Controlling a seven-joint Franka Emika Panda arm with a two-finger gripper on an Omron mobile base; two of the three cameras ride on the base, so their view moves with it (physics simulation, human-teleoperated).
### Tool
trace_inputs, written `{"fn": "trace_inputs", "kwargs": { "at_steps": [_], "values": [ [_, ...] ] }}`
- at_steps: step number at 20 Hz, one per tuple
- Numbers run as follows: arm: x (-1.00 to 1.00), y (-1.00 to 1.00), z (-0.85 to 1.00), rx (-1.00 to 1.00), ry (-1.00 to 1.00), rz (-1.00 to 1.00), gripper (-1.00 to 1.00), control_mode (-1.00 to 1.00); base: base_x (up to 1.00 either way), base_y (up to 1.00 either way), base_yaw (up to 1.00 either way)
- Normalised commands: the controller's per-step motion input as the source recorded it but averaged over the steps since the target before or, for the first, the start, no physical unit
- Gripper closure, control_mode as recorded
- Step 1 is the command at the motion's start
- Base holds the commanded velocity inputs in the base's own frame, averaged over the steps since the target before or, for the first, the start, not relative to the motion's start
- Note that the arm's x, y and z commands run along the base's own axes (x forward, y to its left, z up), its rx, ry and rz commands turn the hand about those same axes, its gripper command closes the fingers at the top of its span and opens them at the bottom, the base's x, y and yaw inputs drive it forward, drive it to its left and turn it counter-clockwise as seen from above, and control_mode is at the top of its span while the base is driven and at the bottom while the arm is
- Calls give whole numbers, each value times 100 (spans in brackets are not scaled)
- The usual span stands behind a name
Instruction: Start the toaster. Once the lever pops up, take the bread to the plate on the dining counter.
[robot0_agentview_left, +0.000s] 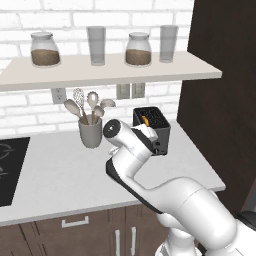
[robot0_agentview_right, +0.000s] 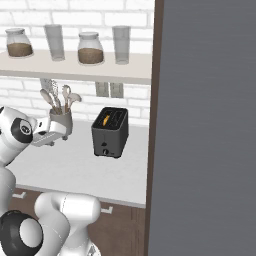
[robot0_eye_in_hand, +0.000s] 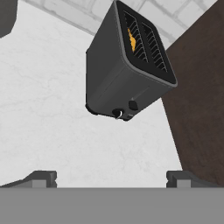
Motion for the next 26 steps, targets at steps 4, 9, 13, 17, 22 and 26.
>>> {"fn": "trace_inputs", "kwargs": {
  "at_steps": [4,9,13,17,22,26],
  "values": [
    [0,0,0,0,0,0,-100,-100,0,0,0],
    [0,0,0,0,0,0,-100,-100,0,0,0],
    [0,0,0,0,0,0,-100,-100,0,0,0],
    [0,0,0,0,0,0,-100,-100,0,0,0],
    [0,0,0,0,0,0,-100,-100,0,0,0],
    [0,0,0,0,0,0,-100,-100,0,0,0]
  ]
}}
